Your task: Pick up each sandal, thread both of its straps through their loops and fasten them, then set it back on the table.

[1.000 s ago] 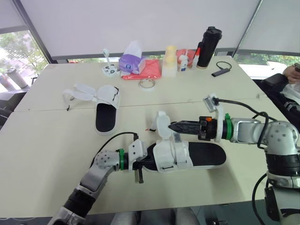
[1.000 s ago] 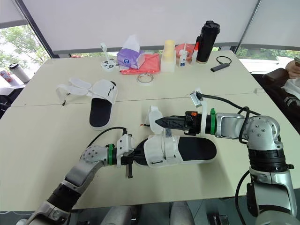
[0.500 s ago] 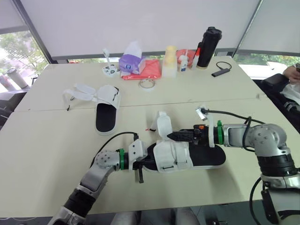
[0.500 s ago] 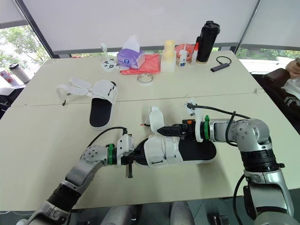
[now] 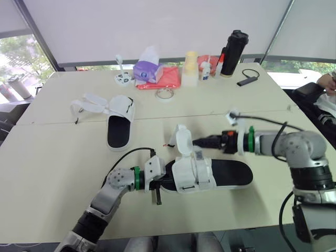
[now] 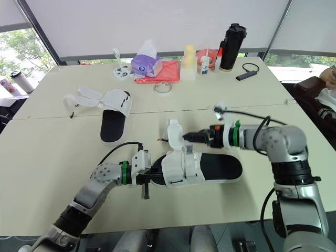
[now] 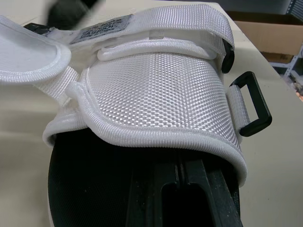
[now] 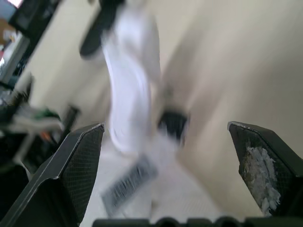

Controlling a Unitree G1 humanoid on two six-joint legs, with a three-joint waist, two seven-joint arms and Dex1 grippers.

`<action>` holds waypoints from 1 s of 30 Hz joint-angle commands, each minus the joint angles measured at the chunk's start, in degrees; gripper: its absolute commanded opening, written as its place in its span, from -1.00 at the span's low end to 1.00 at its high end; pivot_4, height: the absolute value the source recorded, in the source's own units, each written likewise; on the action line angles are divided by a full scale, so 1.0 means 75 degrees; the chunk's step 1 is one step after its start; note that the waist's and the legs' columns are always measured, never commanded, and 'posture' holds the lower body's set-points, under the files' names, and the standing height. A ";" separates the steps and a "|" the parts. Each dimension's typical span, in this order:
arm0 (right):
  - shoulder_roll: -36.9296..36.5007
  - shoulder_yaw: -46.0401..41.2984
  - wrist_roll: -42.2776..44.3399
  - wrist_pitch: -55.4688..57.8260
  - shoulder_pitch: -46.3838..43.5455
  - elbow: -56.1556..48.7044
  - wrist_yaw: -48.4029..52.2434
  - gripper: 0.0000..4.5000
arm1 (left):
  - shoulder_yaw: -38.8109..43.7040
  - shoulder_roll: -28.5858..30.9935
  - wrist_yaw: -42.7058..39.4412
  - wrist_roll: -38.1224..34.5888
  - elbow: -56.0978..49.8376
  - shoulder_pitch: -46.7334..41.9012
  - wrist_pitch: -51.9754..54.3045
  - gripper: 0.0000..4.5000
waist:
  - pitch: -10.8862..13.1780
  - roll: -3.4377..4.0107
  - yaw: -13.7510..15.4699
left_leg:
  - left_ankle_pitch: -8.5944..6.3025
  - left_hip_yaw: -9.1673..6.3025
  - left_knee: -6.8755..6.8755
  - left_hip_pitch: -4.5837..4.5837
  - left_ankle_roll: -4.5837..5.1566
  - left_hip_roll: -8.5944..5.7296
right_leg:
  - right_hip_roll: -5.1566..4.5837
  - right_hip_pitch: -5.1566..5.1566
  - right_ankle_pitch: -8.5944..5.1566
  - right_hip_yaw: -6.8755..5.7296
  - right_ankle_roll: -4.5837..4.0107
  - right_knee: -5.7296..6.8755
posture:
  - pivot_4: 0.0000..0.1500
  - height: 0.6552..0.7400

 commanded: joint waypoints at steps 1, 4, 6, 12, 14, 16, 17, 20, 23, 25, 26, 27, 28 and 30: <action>-0.0032 -0.0378 -0.0116 -0.0161 -0.0348 0.0044 0.0099 0.99 | -0.0052 -0.0051 0.0040 0.0125 0.0104 -0.0034 -0.0010 -1.00 | 0.0000 0.0000 0.0003 | 0.0000 0.0000 0.0000 0.0000 0.0000 0.0000 | 0.0000 0.0001 0.0000 0.0000 0.0000 -0.0001 | 1.00 1.00; 0.0050 -0.0400 -0.0221 -0.0179 -0.0604 0.0155 0.0129 0.99 | -0.0049 -0.0072 0.0035 0.0136 0.0132 -0.0056 -0.0022 -1.00 | 0.0000 0.0000 0.0002 | 0.0000 0.0001 0.0001 0.0000 0.0000 -0.0001 | 0.0000 0.0001 0.0000 0.0000 0.0000 0.0000 | 1.00 1.00; 0.0133 -0.0299 -0.0281 -0.0142 -0.0797 0.0253 0.0181 0.99 | -0.0042 -0.0081 0.0032 0.0143 0.0159 -0.0076 -0.0031 -1.00 | 0.0000 0.0001 0.0000 | 0.0000 0.0001 0.0002 0.0000 0.0000 -0.0001 | -0.0001 0.0001 0.0000 0.0001 -0.0001 0.0001 | 1.00 1.00; 0.0449 0.0056 -0.0528 0.0124 -0.1424 0.0986 0.0495 0.99 | -0.0030 -0.0088 0.0027 0.0151 0.0180 -0.0092 -0.0052 -1.00 | -0.0001 0.0002 0.0006 | 0.0000 0.0000 0.0004 0.0001 0.0000 -0.0002 | -0.0001 0.0001 0.0000 0.0002 -0.0002 0.0004 | 1.00 1.00; 0.0498 0.0217 -0.0555 0.0312 -0.1639 0.1362 0.0771 0.99 | -0.0026 -0.0086 0.0027 0.0157 0.0178 -0.0086 -0.0062 -1.00 | -0.0001 0.0002 -0.0002 | 0.0000 0.0000 0.0004 0.0001 0.0000 -0.0004 | -0.0001 0.0002 0.0001 0.0002 0.0001 0.0004 | 1.00 1.00; 0.0380 0.0783 -0.0659 0.0370 -0.1717 0.1458 0.1449 0.99 | -0.0012 -0.0090 0.0050 0.0164 0.0176 -0.0081 -0.0072 -1.00 | -0.0001 0.0003 -0.0004 | 0.0000 0.0001 0.0005 0.0001 0.0000 -0.0005 | -0.0001 0.0000 0.0006 0.0004 0.0008 0.0006 | 1.00 1.00; 0.0345 0.0984 -0.0722 0.0362 -0.1736 0.1482 0.1696 0.99 | -0.0008 -0.0093 0.0057 0.0167 0.0183 -0.0084 -0.0077 -1.00 | -0.0001 0.0004 -0.0005 | 0.0000 0.0001 0.0006 0.0002 0.0000 -0.0004 | 0.0000 0.0000 0.0007 0.0003 0.0009 0.0008 | 1.00 1.00; 0.0426 0.1340 -0.0971 0.0216 -0.1809 0.1690 0.2105 0.99 | -0.0003 -0.0116 0.0093 0.0175 0.0165 -0.0073 -0.0070 -1.00 | -0.0001 0.0004 -0.0002 | 0.0000 0.0001 0.0005 0.0002 0.0000 -0.0005 | 0.0000 -0.0001 0.0008 0.0003 0.0012 0.0009 | 1.00 1.00; 0.0604 0.1565 -0.1234 0.0059 -0.1990 0.2131 0.2432 0.99 | 0.0003 -0.0148 0.0132 0.0181 0.0140 -0.0049 -0.0055 -1.00 | -0.0001 0.0004 -0.0011 | 0.0000 0.0002 0.0007 0.0002 0.0000 -0.0007 | 0.0000 -0.0001 0.0009 0.0004 0.0014 0.0009 | 1.00 1.00; 0.0749 0.1607 -0.1382 -0.0039 -0.2181 0.2510 0.2631 0.99 | 0.0015 -0.0161 0.0144 0.0188 0.0141 -0.0047 -0.0056 -1.00 | -0.0001 0.0004 -0.0013 | 0.0000 0.0002 0.0008 0.0002 0.0000 -0.0009 | 0.0000 -0.0002 0.0010 0.0004 0.0015 0.0014 | 1.00 1.00; 0.0816 0.1619 -0.1447 -0.0065 -0.2285 0.2699 0.2723 0.99 | 0.0020 -0.0166 0.0146 0.0193 0.0141 -0.0044 -0.0057 -1.00 | -0.0001 0.0004 -0.0012 | 0.0000 0.0002 0.0008 0.0002 0.0000 -0.0009 | 0.0001 -0.0004 0.0010 0.0004 0.0015 0.0016 | 1.00 1.00; 0.0858 0.1631 -0.1507 -0.0076 -0.2360 0.2833 0.2804 0.99 | 0.0023 -0.0168 0.0147 0.0197 0.0141 -0.0042 -0.0057 -1.00 | -0.0001 0.0004 -0.0010 | 0.0001 0.0002 0.0008 0.0002 -0.0001 -0.0010 | 0.0001 -0.0005 0.0010 0.0004 0.0015 0.0017 | 1.00 1.00; 0.0884 0.1640 -0.1564 -0.0085 -0.2409 0.2922 0.2874 0.99 | 0.0025 -0.0169 0.0147 0.0199 0.0141 -0.0040 -0.0056 -1.00 | -0.0001 0.0004 -0.0006 | 0.0001 0.0001 0.0007 0.0002 -0.0001 -0.0011 | 0.0001 -0.0005 0.0010 0.0004 0.0015 0.0018 | 1.00 1.00; 0.0946 0.1676 -0.1705 -0.0147 -0.2500 0.3080 0.3000 0.99 | 0.0025 -0.0171 0.0152 0.0202 0.0144 -0.0035 -0.0064 -1.00 | -0.0001 0.0004 -0.0005 | 0.0001 0.0001 0.0007 0.0002 -0.0001 -0.0014 | 0.0000 -0.0006 0.0010 0.0004 0.0016 0.0018 | 1.00 1.00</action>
